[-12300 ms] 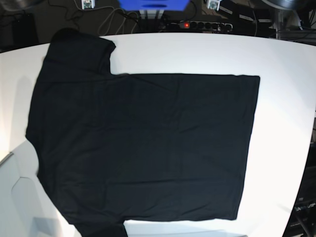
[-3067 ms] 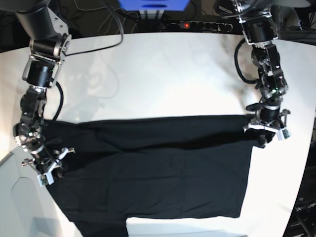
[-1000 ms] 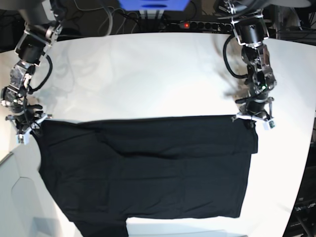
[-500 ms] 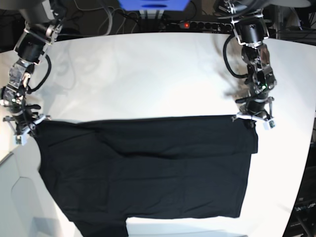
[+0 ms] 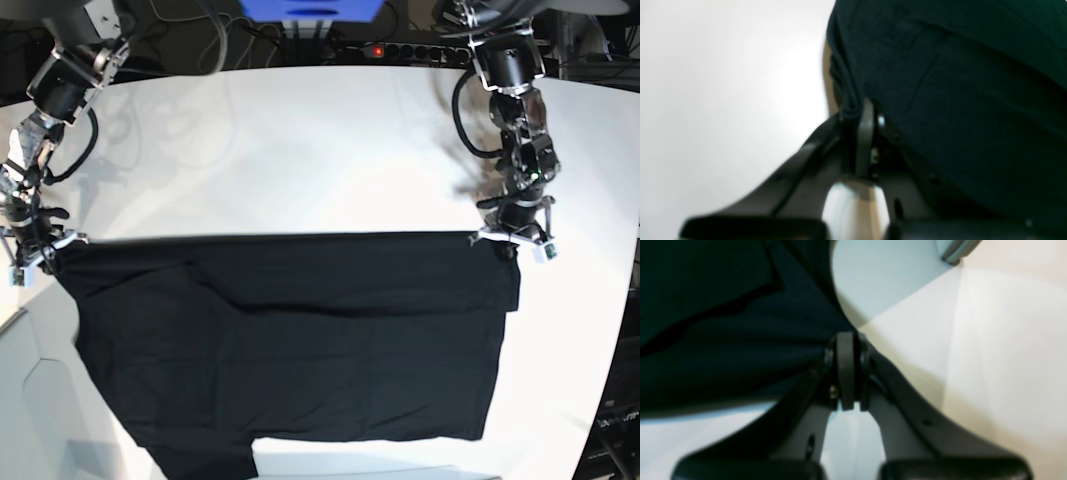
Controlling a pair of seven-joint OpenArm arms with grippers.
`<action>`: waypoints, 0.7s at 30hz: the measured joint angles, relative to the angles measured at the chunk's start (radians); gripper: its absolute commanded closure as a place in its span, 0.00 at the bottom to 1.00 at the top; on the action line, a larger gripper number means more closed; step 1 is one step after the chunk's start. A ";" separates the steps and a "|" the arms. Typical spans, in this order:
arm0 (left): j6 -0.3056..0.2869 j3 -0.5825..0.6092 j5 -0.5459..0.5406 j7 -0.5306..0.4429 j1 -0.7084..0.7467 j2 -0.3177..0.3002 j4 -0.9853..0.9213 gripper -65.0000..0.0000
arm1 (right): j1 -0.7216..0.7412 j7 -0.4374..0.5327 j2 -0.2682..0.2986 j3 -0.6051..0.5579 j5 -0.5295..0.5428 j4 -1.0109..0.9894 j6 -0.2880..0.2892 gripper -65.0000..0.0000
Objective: Fold the T-shirt properly
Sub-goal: 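Lay the shoulder edge down and release with both grippers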
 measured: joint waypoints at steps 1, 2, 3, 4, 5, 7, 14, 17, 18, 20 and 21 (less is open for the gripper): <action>0.000 0.000 0.000 0.000 0.000 0.000 0.000 0.99 | 0.000 -0.001 0.000 -0.002 0.000 0.000 0.000 1.00; -0.001 0.000 0.000 0.000 0.000 0.000 0.000 0.99 | 0.000 -0.004 0.000 -0.003 0.000 0.000 0.000 1.00; -0.002 0.000 0.000 0.000 0.000 -0.001 0.000 0.99 | 0.000 -0.005 -0.002 -0.003 -0.001 0.000 0.000 1.00; -0.002 0.000 0.000 0.000 0.000 -0.001 0.000 0.99 | 0.000 -0.007 -0.004 -0.003 -0.003 0.000 0.000 1.00; -0.002 0.000 0.000 0.000 0.000 -0.001 0.000 0.99 | 0.000 -0.011 -0.006 -0.003 -0.005 0.000 0.000 1.00; -0.002 0.000 0.000 0.000 0.000 -0.001 0.000 0.99 | -0.002 -0.011 -0.005 -0.005 -0.007 0.000 0.000 0.93; -0.002 0.000 0.000 0.000 0.000 -0.002 0.001 0.99 | -0.002 -0.011 -0.002 0.001 -0.007 0.000 0.000 0.49; -0.002 0.000 0.000 0.001 0.000 -0.002 0.001 0.99 | -0.002 -0.011 0.000 0.003 -0.007 0.001 0.000 0.47; -0.002 0.000 0.000 0.001 0.000 -0.002 0.001 0.99 | -0.002 -0.012 0.002 0.003 -0.007 0.001 0.000 0.47; -0.002 0.000 0.000 0.001 0.000 -0.002 0.001 0.99 | -0.002 -0.011 0.010 0.003 -0.007 0.001 0.000 0.47; -0.002 0.000 0.000 0.000 0.000 -0.002 0.001 0.99 | -0.002 -0.010 0.013 0.003 -0.007 -0.003 0.000 0.47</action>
